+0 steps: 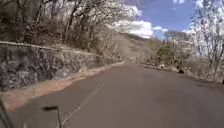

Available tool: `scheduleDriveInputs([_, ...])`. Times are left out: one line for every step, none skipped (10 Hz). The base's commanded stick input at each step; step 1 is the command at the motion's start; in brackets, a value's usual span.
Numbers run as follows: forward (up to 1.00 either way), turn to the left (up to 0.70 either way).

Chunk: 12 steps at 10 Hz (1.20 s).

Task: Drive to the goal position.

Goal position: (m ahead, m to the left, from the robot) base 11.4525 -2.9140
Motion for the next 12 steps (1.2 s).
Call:
scheduleDriveInputs([0.7, 0.02])
scheduleDriveInputs([0.7, 0.05])
scheduleDriveInputs([0.7, 0.08])
scheduleDriveInputs([0.7, 0.16])
scheduleDriveInputs([0.7, 0.07])
scheduleDriveInputs([0.7, 0.0])
scheduleDriveInputs([0.7, 0.0])
scheduleDriveInputs([0.7, 0.0])
scheduleDriveInputs([0.7, 0.0])
scheduleDriveInputs([0.7, 0.0])
scheduleDriveInputs([0.7, -0.18])
scheduleDriveInputs([0.7, -0.24])
